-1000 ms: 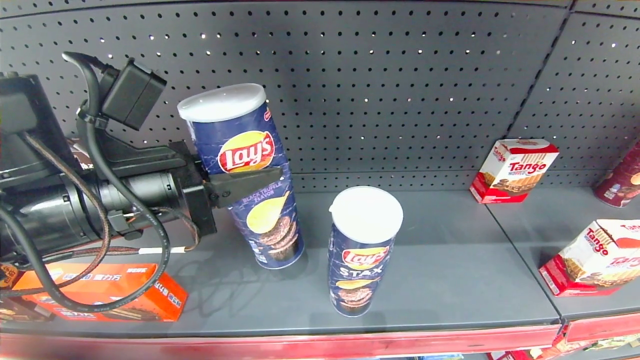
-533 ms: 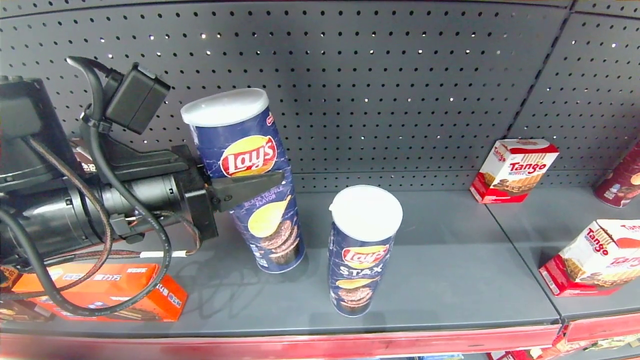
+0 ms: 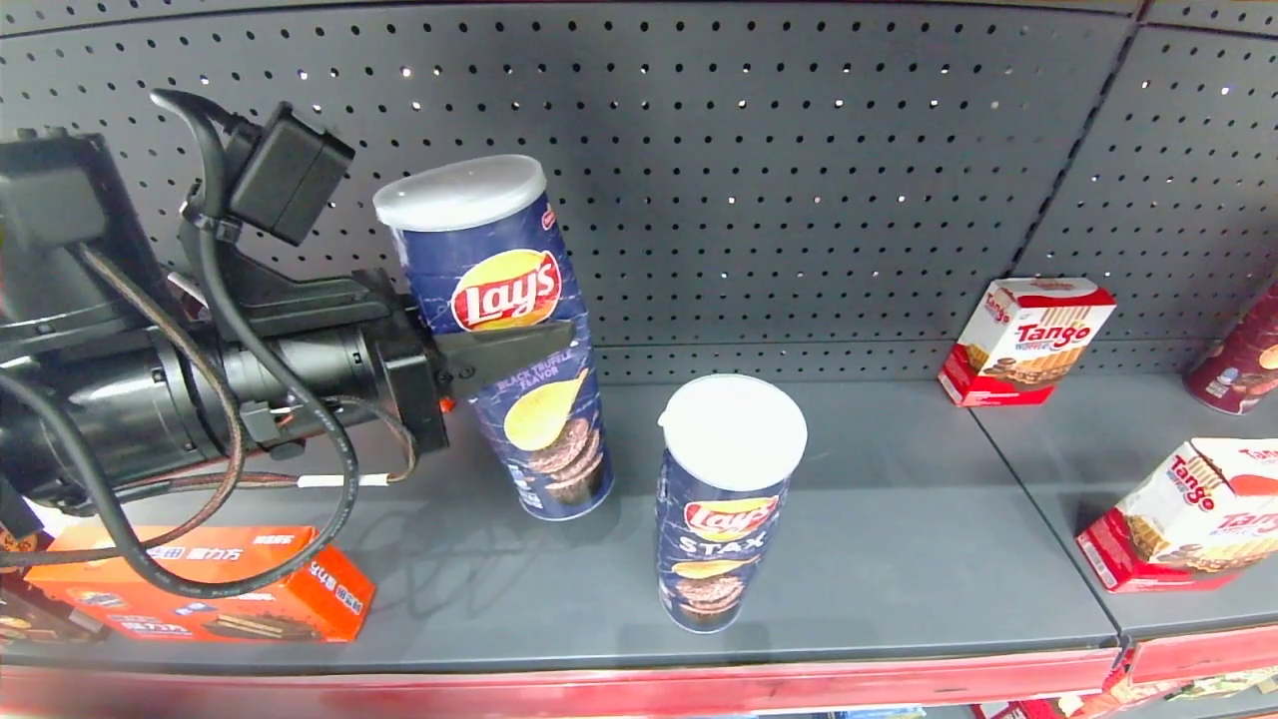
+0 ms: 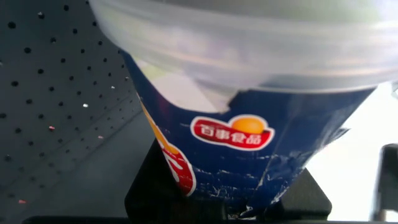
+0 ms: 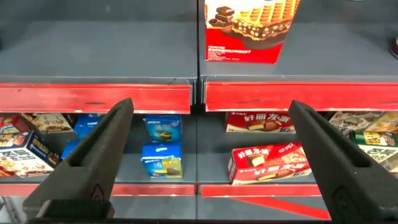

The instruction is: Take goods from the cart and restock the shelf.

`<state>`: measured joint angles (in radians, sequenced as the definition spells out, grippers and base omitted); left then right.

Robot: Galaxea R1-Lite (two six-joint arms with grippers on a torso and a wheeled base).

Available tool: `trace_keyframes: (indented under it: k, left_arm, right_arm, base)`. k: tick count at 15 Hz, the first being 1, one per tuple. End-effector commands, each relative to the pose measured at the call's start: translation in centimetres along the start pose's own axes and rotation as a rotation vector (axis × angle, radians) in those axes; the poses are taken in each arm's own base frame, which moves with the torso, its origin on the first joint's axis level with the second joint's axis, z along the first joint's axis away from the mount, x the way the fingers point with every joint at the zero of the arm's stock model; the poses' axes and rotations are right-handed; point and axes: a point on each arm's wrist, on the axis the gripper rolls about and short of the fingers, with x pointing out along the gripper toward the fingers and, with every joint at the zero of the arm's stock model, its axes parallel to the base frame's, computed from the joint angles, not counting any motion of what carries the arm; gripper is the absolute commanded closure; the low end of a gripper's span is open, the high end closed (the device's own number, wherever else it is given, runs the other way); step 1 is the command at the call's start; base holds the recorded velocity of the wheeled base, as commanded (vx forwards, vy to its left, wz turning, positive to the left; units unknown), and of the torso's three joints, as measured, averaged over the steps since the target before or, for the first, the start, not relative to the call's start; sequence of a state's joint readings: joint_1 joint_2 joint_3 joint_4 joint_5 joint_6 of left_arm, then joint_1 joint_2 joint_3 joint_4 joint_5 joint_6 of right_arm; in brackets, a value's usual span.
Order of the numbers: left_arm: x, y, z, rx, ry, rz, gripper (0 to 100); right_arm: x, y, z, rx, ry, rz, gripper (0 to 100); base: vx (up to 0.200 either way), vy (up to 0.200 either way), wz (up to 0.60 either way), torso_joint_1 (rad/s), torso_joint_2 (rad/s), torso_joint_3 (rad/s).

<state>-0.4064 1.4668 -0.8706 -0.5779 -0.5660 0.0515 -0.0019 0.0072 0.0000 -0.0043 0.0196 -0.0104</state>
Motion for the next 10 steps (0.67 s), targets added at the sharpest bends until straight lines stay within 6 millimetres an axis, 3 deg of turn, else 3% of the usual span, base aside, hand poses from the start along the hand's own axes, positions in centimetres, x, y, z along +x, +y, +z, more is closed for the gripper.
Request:
trace_keyframes:
  k: [1, 6, 10]
  left_arm:
    - [1.1, 1.2, -0.6, 0.024, 0.022, 0.017, 100]
    - [4.0, 3.4, -0.7, 0.045, 0.023, 0.030, 100]
    - [8.7, 6.0, -1.7, 0.080, 0.029, 0.020, 100]
  right_arm:
    - [0.0, 0.0, 0.0, 0.000, 0.002, 0.001, 0]
    - [0.0, 0.0, 0.0, 0.000, 0.002, 0.001, 0]
    - [0.0, 0.0, 0.0, 0.000, 0.002, 0.001, 0]
  base:
    - [0.000, 0.000, 0.00, 0.000, 0.00, 0.000]
    - [0.000, 0.000, 0.00, 0.000, 0.00, 0.000]
    - [0.000, 0.000, 0.00, 0.000, 0.00, 0.000]
